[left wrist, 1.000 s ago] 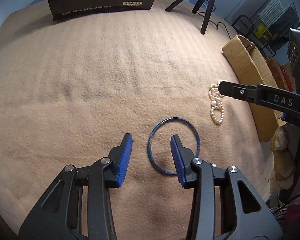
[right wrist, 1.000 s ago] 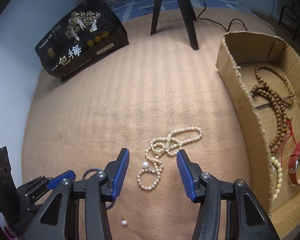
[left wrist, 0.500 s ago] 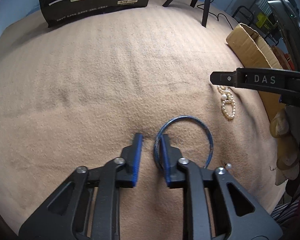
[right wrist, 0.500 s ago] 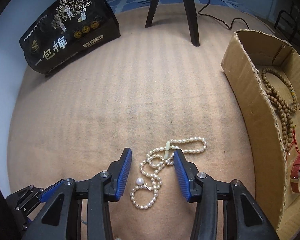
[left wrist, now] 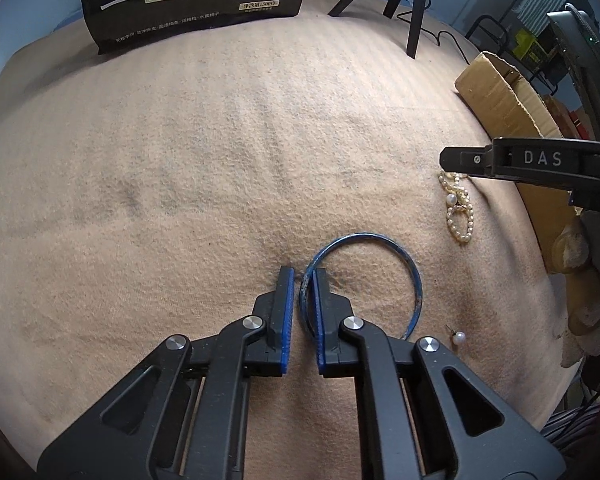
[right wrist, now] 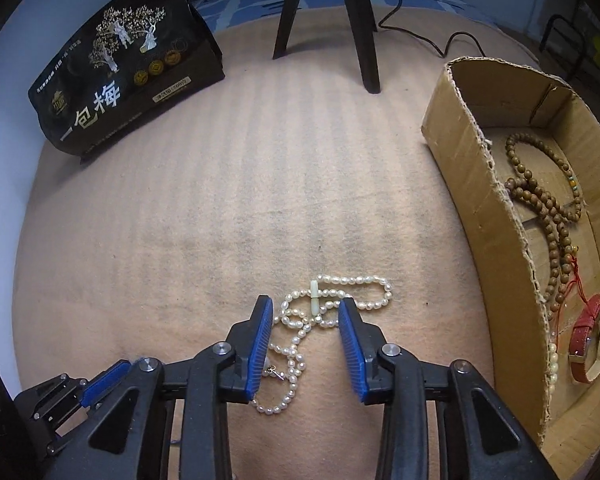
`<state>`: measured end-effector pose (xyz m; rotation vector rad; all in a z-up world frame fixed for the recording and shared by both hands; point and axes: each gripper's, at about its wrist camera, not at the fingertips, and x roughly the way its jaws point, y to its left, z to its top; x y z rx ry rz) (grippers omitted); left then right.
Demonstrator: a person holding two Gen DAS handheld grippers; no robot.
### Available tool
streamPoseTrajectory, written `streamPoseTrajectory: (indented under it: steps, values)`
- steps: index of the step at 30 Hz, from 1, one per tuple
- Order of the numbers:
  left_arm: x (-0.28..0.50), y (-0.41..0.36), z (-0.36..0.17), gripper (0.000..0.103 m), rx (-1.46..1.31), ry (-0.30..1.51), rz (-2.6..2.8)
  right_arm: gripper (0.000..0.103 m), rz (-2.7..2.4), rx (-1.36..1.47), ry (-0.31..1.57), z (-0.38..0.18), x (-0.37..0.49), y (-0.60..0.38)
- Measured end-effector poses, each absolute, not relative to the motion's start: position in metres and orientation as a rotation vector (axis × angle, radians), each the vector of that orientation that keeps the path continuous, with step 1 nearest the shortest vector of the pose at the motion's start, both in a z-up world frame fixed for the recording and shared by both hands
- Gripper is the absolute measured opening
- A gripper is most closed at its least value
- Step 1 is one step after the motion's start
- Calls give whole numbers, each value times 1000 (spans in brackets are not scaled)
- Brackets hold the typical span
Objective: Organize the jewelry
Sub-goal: 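Close the left tool on the blue bangle while the right tool grasps the pearl necklace, then lift the bangle and pearl necklace and carry both over the cardboard box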
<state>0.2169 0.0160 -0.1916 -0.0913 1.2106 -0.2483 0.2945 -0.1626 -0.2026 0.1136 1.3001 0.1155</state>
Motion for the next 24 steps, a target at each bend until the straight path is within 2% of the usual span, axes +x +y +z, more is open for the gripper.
streamPoseTrajectory:
  steps: [7, 9, 10, 13, 24]
  values:
    - [217, 16, -191, 6, -95, 1211, -247, 35, 104, 28, 1292, -208, 294, -146]
    - [217, 17, -191, 6, -97, 1212, -247, 25, 100, 7, 1281, -207, 294, -146]
    - [217, 17, -190, 5, -98, 1212, -246, 15, 101, 4, 1279, -207, 292, -147]
    - [217, 18, -190, 4, -105, 1213, -244, 5, 107, 24, 1274, -206, 290, -155]
    - [204, 27, -166, 2, -163, 1175, -247, 4, 159, 69, 1194, -170, 268, -173]
